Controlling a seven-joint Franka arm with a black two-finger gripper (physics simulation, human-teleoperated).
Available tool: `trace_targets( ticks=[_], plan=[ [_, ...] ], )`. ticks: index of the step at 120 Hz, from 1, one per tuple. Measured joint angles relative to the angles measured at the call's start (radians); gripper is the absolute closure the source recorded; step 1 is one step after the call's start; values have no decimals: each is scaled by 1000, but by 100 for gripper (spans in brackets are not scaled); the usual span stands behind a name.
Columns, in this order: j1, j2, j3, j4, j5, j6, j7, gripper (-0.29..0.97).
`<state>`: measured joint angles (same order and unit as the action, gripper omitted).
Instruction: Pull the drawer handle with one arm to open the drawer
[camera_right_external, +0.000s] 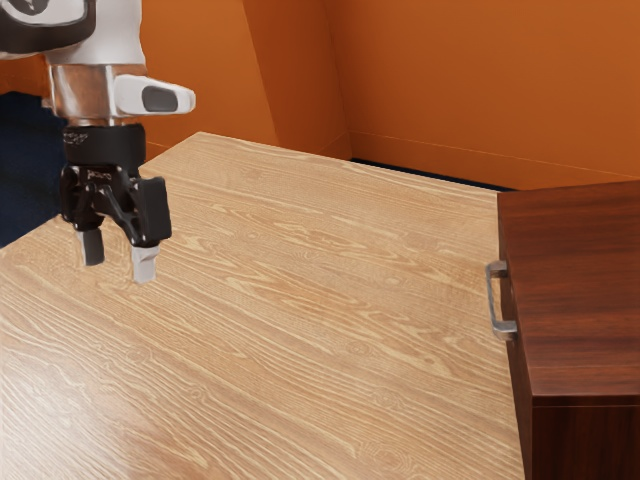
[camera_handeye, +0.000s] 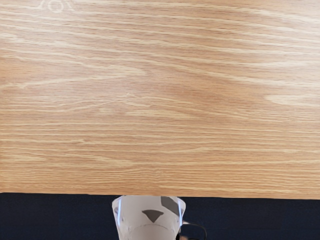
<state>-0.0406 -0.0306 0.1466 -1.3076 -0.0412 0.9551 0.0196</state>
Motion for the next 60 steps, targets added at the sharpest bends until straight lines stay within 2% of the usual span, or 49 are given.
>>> trace_targets(
  ticks=[11,25,49,56,60],
  plan=[
    [39,9,0,-5,4,173,6,2],
    [71,11,-5,-5,7,308,9,2],
    [91,18,-8,-34,-33,422,-15,3],
    [102,4,-19,-75,-60,439,-35,3],
    [132,-10,-53,-102,-77,447,-45,3]
  ],
)
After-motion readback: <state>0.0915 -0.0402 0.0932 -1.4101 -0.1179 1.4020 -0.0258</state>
